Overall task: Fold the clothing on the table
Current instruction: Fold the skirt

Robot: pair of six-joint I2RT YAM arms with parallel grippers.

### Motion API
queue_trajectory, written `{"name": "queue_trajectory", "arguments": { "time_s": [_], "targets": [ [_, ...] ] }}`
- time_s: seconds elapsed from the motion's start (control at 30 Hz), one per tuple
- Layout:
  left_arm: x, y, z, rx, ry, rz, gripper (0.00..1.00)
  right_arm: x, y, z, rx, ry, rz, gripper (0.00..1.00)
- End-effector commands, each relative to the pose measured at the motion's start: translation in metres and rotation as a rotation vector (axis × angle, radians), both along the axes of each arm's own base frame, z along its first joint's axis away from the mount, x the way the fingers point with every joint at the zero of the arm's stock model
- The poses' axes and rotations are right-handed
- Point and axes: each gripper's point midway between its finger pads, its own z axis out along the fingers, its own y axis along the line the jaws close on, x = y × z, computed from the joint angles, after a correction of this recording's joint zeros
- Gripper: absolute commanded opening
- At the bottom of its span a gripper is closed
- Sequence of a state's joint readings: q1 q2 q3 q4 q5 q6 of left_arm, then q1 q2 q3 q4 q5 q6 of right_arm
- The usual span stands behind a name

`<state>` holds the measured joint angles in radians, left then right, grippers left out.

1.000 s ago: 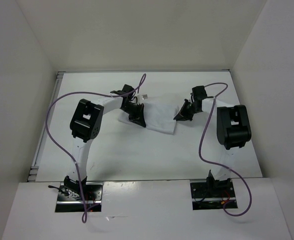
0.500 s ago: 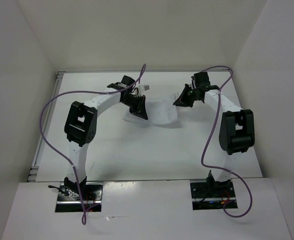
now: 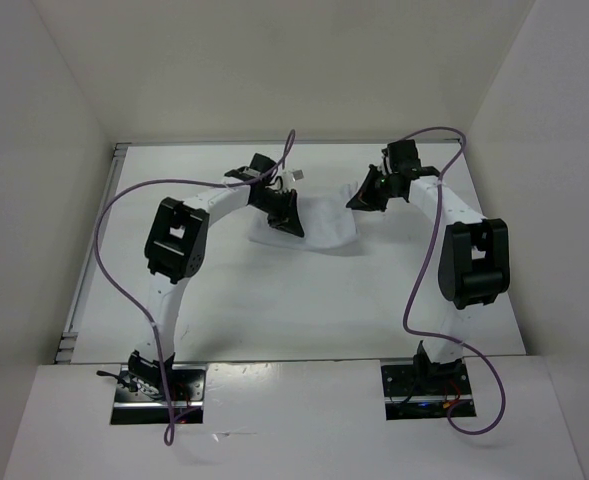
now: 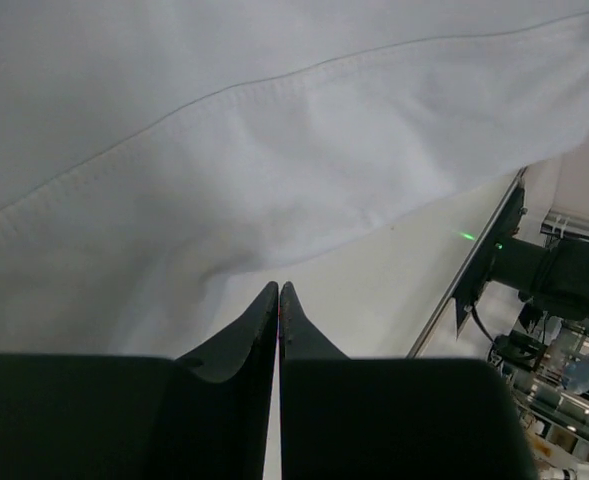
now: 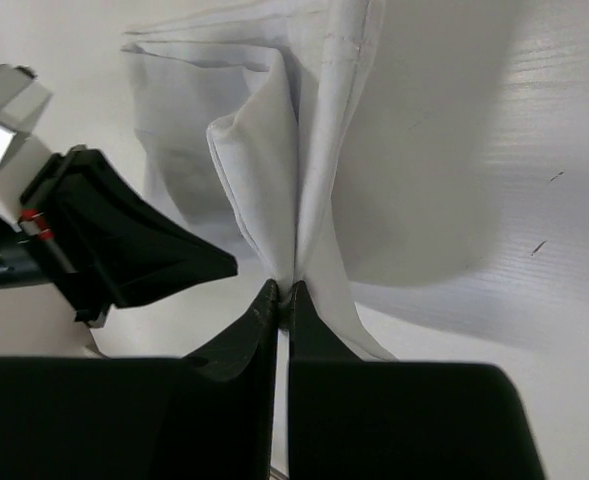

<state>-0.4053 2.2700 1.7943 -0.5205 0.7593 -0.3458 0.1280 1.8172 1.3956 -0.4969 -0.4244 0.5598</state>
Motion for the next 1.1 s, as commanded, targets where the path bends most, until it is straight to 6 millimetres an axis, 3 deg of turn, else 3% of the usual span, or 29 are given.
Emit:
{"name": "queue_trajectory", "arguments": {
  "time_s": [0.0,0.27,0.53,0.73,1.0,1.03,1.07],
  "targets": [
    [-0.003,-0.011,-0.003,-0.037,0.022,-0.02,0.07,0.006,0.008,0.024,-0.001,-0.06,0.025,0.0],
    [-0.018,-0.012,-0.041,-0.034,0.087,-0.009,0.07,0.006,0.009,0.024,0.006,-0.06,0.03,0.0],
    [-0.041,-0.029,-0.082,-0.003,0.17,-0.04,0.07,0.004,0.016,0.035,0.024,-0.08,0.051,0.0],
    [-0.052,-0.036,-0.086,0.032,0.176,-0.056,0.07,0.002,0.016,0.056,0.028,-0.115,0.052,0.0],
    [-0.067,-0.053,-0.078,0.025,0.16,-0.117,0.07,0.004,0.024,0.084,0.082,-0.161,0.071,0.0],
    [-0.068,-0.052,-0.073,0.026,0.162,-0.117,0.07,0.004,0.024,0.084,0.082,-0.161,0.071,0.0],
    [-0.061,-0.049,-0.057,0.012,0.13,-0.112,0.07,0.005,0.024,0.088,0.083,-0.172,0.071,0.0]
  ]
}}
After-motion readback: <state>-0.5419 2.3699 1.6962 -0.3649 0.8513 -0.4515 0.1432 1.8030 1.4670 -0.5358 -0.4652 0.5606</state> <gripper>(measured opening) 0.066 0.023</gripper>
